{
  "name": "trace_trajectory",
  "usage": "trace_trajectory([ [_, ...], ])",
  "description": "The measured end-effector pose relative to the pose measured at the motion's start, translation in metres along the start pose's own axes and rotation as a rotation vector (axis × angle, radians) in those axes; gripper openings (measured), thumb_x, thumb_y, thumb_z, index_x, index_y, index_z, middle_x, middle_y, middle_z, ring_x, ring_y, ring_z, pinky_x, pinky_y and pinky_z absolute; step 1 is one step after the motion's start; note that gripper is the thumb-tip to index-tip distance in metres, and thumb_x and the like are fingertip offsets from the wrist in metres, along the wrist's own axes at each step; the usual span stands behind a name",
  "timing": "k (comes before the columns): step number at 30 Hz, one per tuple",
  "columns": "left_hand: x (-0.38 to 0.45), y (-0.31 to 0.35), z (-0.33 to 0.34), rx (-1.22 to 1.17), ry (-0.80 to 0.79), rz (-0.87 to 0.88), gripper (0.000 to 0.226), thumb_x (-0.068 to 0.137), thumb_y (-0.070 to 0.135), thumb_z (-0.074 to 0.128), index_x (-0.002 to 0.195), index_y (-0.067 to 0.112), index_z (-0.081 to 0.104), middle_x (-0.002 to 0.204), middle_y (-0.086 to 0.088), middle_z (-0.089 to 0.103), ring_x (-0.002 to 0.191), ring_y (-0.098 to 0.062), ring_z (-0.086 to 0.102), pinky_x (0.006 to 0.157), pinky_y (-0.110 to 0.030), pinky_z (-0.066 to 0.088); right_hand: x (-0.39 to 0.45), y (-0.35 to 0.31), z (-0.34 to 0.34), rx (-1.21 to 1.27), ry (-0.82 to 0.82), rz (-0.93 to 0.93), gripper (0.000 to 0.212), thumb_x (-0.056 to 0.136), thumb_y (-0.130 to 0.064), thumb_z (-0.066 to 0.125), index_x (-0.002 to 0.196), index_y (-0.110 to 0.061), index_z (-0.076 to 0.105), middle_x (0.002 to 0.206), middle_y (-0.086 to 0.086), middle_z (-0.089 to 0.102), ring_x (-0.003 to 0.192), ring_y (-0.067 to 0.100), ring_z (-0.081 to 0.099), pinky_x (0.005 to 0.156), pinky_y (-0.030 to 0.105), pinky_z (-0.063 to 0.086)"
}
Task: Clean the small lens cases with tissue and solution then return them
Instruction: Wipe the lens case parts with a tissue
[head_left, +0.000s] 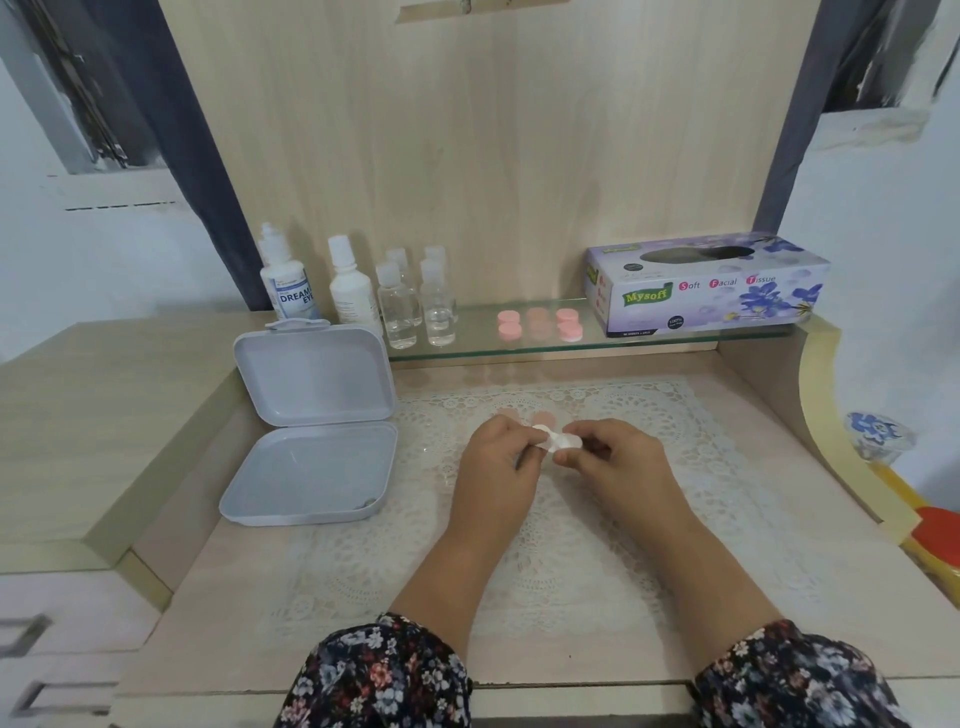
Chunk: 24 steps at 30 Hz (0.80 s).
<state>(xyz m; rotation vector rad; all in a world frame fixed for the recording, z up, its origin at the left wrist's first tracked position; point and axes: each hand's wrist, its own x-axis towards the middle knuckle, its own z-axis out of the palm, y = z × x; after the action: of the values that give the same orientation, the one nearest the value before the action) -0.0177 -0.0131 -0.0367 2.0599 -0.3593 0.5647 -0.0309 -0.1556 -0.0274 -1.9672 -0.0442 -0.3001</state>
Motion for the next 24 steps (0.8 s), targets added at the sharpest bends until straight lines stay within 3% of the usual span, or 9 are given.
trace_trajectory([
  [3,-0.0006,-0.0021,0.0015,0.049,-0.008,0.021,0.014,0.085,0.001,0.062,0.092,0.008,0.072,0.087,0.007,0.054,0.087,-0.012,0.054,0.075,-0.011,0.038,-0.0020,-0.0028,0.0003,0.024,-0.030,0.014,0.021,0.078,-0.017,0.077,0.086,-0.034,0.068,0.090,-0.010,0.066,0.087,0.008,0.062,0.082,0.029,0.053],
  [6,-0.0004,-0.0016,0.0028,0.030,-0.009,-0.042,0.009,0.083,0.003,0.062,0.086,0.009,0.068,0.086,0.009,0.052,0.088,-0.012,0.052,0.074,-0.014,0.037,-0.0045,-0.0043,0.0025,-0.005,-0.062,0.000,0.018,0.079,-0.016,0.076,0.096,-0.021,0.072,0.084,-0.012,0.063,0.080,0.002,0.059,0.076,0.020,0.048],
  [9,0.0006,0.0000,0.0028,-0.030,0.010,-0.117,0.009,0.083,0.007,0.064,0.088,0.014,0.067,0.096,0.007,0.050,0.097,-0.010,0.051,0.082,-0.017,0.039,-0.0059,-0.0058,0.0039,0.013,-0.069,-0.016,0.016,0.080,-0.014,0.074,0.086,-0.029,0.070,0.081,-0.011,0.065,0.081,0.007,0.062,0.079,0.025,0.051],
  [12,0.0022,0.0026,0.0006,-0.099,-0.074,-0.235,0.017,0.086,0.014,0.062,0.100,0.023,0.063,0.109,0.008,0.052,0.101,-0.003,0.051,0.085,-0.016,0.042,-0.0048,-0.0046,0.0026,0.055,-0.037,0.031,0.013,0.079,-0.020,0.076,0.088,-0.029,0.074,0.084,-0.009,0.068,0.083,0.009,0.063,0.079,0.027,0.052],
  [15,0.0030,0.0033,0.0001,-0.117,-0.121,-0.286,0.021,0.086,0.014,0.063,0.106,0.019,0.067,0.104,0.007,0.059,0.093,-0.003,0.055,0.076,-0.011,0.044,-0.0033,-0.0030,0.0008,0.134,0.002,0.091,0.015,0.077,-0.017,0.077,0.086,-0.029,0.075,0.083,-0.008,0.071,0.083,0.009,0.065,0.078,0.028,0.053],
  [20,0.0025,0.0054,-0.0025,-0.182,-0.036,-0.294,0.017,0.081,0.006,0.065,0.082,0.021,0.058,0.087,0.006,0.058,0.073,0.001,0.049,0.063,-0.008,0.038,-0.0027,-0.0039,0.0000,0.196,-0.052,0.138,0.025,0.073,-0.013,0.081,0.096,-0.021,0.075,0.090,-0.006,0.073,0.087,0.010,0.068,0.078,0.025,0.053],
  [24,0.0028,0.0061,-0.0043,-0.255,-0.050,-0.368,0.023,0.081,0.008,0.067,0.099,0.020,0.060,0.094,0.003,0.056,0.076,-0.005,0.052,0.054,-0.006,0.041,-0.0073,-0.0071,0.0018,0.208,-0.093,0.129,0.022,0.074,-0.012,0.080,0.091,-0.024,0.075,0.090,-0.005,0.072,0.085,0.009,0.068,0.083,0.029,0.055],
])
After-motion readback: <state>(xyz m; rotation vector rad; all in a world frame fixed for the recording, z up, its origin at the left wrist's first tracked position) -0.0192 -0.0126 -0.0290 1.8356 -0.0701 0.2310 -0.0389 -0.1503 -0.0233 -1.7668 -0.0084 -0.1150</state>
